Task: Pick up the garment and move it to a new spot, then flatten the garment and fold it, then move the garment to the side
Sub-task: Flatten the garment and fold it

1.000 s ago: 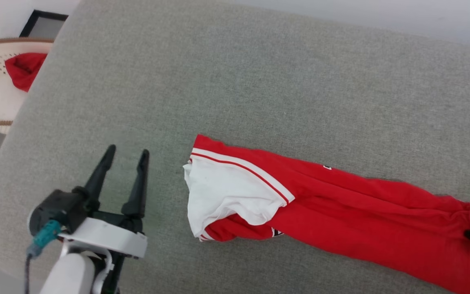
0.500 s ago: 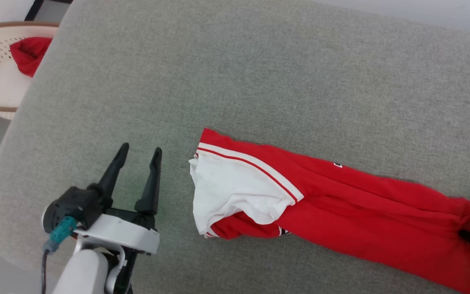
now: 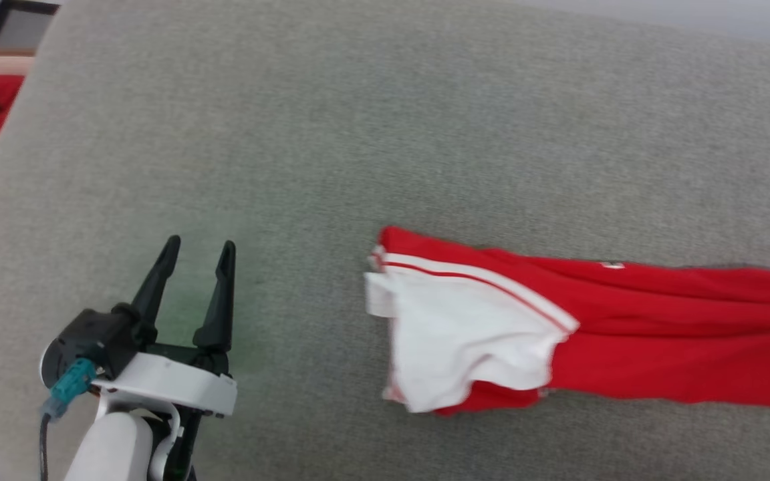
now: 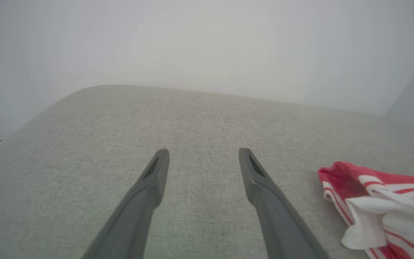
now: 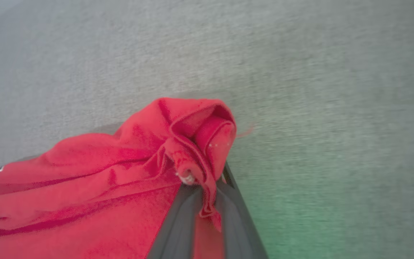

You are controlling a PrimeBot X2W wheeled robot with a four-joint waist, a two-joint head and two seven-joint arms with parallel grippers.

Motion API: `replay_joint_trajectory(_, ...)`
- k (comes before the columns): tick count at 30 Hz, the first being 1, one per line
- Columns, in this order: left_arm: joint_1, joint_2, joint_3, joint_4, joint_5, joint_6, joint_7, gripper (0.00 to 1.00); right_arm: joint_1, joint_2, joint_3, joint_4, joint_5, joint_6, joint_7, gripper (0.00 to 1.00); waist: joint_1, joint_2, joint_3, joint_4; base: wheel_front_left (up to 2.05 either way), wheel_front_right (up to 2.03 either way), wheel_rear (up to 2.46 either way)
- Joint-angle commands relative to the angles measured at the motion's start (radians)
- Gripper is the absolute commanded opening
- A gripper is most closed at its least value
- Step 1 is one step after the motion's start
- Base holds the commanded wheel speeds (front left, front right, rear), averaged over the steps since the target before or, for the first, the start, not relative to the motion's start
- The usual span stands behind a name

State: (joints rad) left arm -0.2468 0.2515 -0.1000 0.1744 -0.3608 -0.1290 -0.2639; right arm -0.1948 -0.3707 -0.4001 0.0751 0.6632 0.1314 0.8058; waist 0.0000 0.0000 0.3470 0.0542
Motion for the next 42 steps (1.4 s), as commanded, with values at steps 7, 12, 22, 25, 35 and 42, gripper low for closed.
replay_joint_trajectory(7,-0.015,0.024,-0.005,-0.003,-0.007,-0.002,0.001,1.0,-0.011,-0.162,-0.136,0.178,-0.095,-0.001,-0.142,0.0,0.0,0.0,0.017,-0.048,0.0,0.0,0.0)
replay_joint_trajectory(12,-0.012,0.027,-0.009,0.003,-0.008,-0.002,0.001,1.0,-0.03,-0.181,-0.119,0.208,-0.067,-0.001,-0.16,0.0,0.0,0.0,0.009,-0.062,0.0,0.0,0.0)
replay_joint_trajectory(22,0.009,0.0,-0.021,0.034,-0.029,-0.002,0.0,1.0,0.012,-0.135,0.133,-0.019,0.055,-0.001,-0.071,0.0,0.0,0.0,-0.039,-0.052,0.0,0.0,0.0)
replay_joint_trajectory(25,0.02,-0.012,-0.018,0.037,-0.036,-0.002,0.0,1.0,0.018,-0.12,0.227,-0.136,0.087,-0.001,-0.037,0.0,0.0,0.0,-0.046,-0.039,0.0,0.0,0.0)
replay_joint_trajectory(35,0.042,-0.052,-0.016,0.035,-0.047,-0.002,0.001,1.0,-0.061,-0.056,0.508,-0.333,0.101,-0.001,0.049,0.0,0.0,0.0,-0.066,0.028,0.0,0.0,0.0)
replay_joint_trajectory(42,0.027,-0.066,-0.028,0.035,-0.055,-0.002,0.001,1.0,-0.107,-0.035,0.632,-0.241,0.071,-0.001,0.029,0.0,0.0,0.0,-0.049,0.071,0.0,0.0,0.0)
